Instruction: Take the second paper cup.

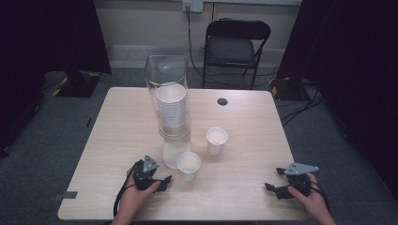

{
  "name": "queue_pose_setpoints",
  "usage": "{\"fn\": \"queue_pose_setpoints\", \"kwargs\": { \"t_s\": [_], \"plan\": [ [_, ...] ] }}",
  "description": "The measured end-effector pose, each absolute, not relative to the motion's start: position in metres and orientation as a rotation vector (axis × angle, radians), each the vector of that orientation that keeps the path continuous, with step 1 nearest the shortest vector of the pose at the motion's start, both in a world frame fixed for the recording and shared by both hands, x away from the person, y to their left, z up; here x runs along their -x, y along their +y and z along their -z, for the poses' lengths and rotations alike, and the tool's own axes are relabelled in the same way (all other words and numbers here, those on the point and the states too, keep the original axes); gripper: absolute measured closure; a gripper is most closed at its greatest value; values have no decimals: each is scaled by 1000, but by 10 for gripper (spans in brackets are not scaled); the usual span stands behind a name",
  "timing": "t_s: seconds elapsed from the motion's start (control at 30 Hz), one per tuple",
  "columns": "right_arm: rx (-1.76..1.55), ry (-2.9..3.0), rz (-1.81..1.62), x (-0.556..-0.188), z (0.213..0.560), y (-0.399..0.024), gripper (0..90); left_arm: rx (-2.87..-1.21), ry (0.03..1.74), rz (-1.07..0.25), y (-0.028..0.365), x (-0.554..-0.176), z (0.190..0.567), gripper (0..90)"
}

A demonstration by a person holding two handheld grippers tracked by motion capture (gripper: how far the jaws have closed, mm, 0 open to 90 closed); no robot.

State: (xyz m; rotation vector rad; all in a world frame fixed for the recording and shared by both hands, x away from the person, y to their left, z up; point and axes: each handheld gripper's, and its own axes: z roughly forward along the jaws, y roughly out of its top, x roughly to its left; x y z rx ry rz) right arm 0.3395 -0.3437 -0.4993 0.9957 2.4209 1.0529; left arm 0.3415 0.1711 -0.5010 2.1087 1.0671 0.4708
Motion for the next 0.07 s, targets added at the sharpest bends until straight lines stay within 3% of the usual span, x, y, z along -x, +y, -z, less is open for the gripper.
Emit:
{"fn": "queue_pose_setpoints", "kwargs": {
  "t_s": [0.07],
  "plan": [
    [-1000, 2417, -1055, -339, 500, -344, 150, -2109, 1067, -471, 171, -342, 501, 149]
  ]
}}
